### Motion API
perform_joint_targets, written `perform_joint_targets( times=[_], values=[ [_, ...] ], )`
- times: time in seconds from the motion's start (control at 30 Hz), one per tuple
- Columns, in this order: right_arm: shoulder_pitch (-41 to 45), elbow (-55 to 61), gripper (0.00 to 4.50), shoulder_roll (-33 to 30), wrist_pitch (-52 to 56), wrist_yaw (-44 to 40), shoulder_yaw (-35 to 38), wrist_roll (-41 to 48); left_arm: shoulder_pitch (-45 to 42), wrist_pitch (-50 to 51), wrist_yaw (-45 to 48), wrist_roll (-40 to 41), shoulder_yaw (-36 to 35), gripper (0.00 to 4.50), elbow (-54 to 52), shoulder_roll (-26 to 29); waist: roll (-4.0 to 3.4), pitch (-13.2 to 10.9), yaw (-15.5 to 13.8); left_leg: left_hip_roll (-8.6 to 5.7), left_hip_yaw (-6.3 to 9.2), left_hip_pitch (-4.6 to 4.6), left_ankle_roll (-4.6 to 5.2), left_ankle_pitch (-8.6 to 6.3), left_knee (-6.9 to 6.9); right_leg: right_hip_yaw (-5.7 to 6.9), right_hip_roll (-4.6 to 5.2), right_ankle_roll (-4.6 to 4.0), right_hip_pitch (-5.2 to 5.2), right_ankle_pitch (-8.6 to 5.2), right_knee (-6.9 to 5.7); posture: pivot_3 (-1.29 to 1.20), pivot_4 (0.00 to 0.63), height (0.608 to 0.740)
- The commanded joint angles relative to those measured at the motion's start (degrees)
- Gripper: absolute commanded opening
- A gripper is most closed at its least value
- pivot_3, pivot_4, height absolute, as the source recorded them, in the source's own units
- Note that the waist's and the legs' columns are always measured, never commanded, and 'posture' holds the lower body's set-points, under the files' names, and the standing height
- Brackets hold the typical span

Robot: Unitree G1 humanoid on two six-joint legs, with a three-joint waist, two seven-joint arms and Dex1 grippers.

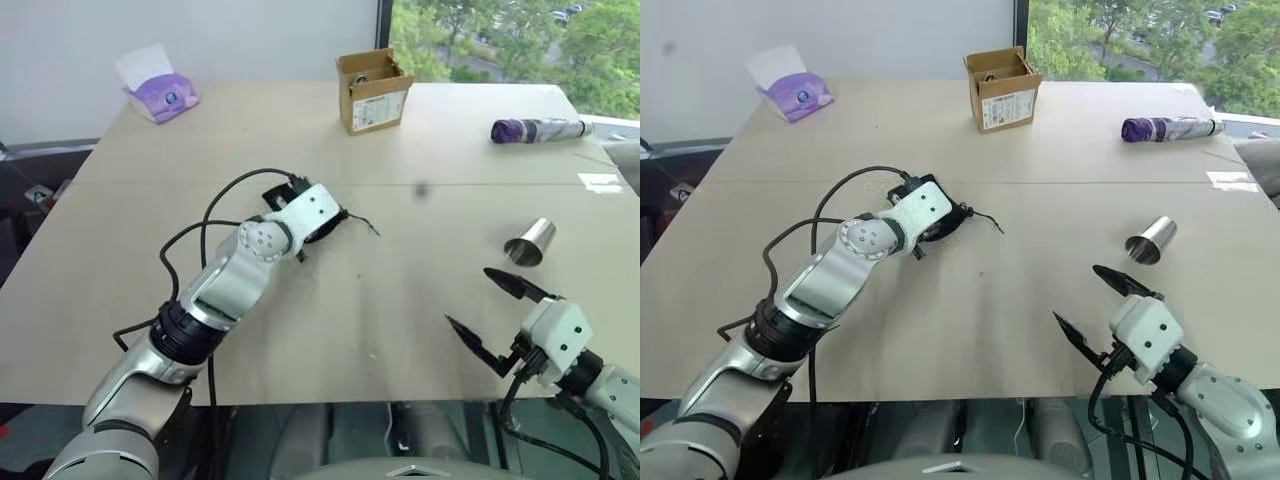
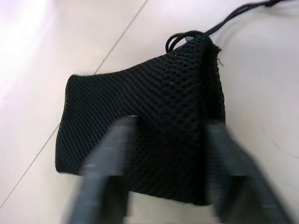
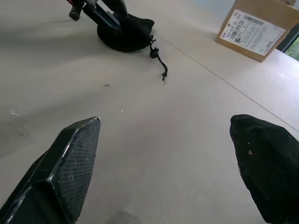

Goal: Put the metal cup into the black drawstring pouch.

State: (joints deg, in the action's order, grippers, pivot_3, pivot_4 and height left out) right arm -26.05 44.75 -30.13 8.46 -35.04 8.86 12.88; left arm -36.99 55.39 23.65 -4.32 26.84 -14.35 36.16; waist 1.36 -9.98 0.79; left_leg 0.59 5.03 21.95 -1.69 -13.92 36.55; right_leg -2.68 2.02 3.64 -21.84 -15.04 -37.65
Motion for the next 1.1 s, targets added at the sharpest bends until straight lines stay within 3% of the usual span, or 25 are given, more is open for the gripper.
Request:
perform_joint_targets(
  times=[0.03,0.23,0.4,0.67,0.7,0.73,0.97,1.1],
  values=[
    [-0.02,2.89,4.5,0.55,1.69,2.4,-0.41,-0.97,-1.05,-1.11,0.9,-1.73,-0.94,0.06,-0.17,0.02,0.0,0.0,-0.01,0.0,0.0,0.0,0.0,0.0,0.0,0.0,0.0,0.0,0.0,0.0,0.0,0.0,0.15,0.74],
    [1.36,3.58,4.5,2.14,6.8,8.03,-0.01,-4.72,-2.07,-0.02,3.66,1.02,-5.41,0.06,1.1,-1.25,0.01,0.0,-0.04,0.0,0.01,0.01,0.0,0.0,0.0,0.01,0.0,0.0,0.0,0.0,-0.01,0.0,0.15,0.74],
    [4.23,2.15,4.5,1.58,13.26,16.05,1.68,-16.97,-3.33,2.89,10.57,7.6,-11.16,0.06,0.33,-0.7,0.0,0.0,-0.02,0.0,0.0,0.0,-0.01,0.0,0.02,0.02,0.01,0.0,-0.01,0.0,-0.03,0.0,0.15,0.74],
    [17.34,-9.61,4.5,2.75,21.1,22.22,1.85,-22.61,-6.44,2.43,11.18,7.82,-11.27,0.06,2.11,-1.39,0.0,-0.01,0.12,-0.02,-0.01,0.0,-0.01,0.01,0.03,0.0,0.01,-0.06,-0.01,0.04,-0.04,0.0,0.15,0.74],
    [19.3,-11.54,3.97,2.99,21.58,23.12,1.23,-23.4,-6.57,2.44,11.03,7.66,-11.13,0.0,2.11,-1.43,0.0,-0.01,0.19,-0.02,-0.01,-0.01,-0.01,0.01,0.03,-0.01,0.01,-0.17,0.0,0.11,-0.05,0.0,0.15,0.74],
    [20.98,-13.28,3.71,3.24,22.23,23.74,0.79,-23.99,-6.64,2.5,10.95,7.57,-11.05,0.0,2.02,-1.43,-0.02,-0.02,0.17,-0.02,-0.01,-0.01,-0.01,0.01,0.03,-0.01,0.01,-0.2,0.0,0.13,-0.05,0.0,0.15,0.74],
    [28.43,-22.85,0.22,3.4,22.71,26.0,-1.05,-26.89,-7.31,4.01,10.38,7.47,-11.64,0.0,0.19,-0.83,-0.03,-0.02,0.13,-0.04,-0.02,0.31,-0.01,0.01,0.0,-0.03,0.01,-0.25,-0.4,0.17,-0.15,0.0,0.15,0.74],
    [28.39,-22.42,0.1,1.62,20.95,24.7,-0.37,-27.26,-7.4,4.92,10.01,8.24,-12.83,0.0,0.21,-1.37,-0.01,0.0,0.16,-0.05,-0.01,0.7,-0.03,0.03,0.13,-0.01,0.02,-0.24,-0.76,0.18,-0.23,0.0,0.15,0.74]
  ],
)
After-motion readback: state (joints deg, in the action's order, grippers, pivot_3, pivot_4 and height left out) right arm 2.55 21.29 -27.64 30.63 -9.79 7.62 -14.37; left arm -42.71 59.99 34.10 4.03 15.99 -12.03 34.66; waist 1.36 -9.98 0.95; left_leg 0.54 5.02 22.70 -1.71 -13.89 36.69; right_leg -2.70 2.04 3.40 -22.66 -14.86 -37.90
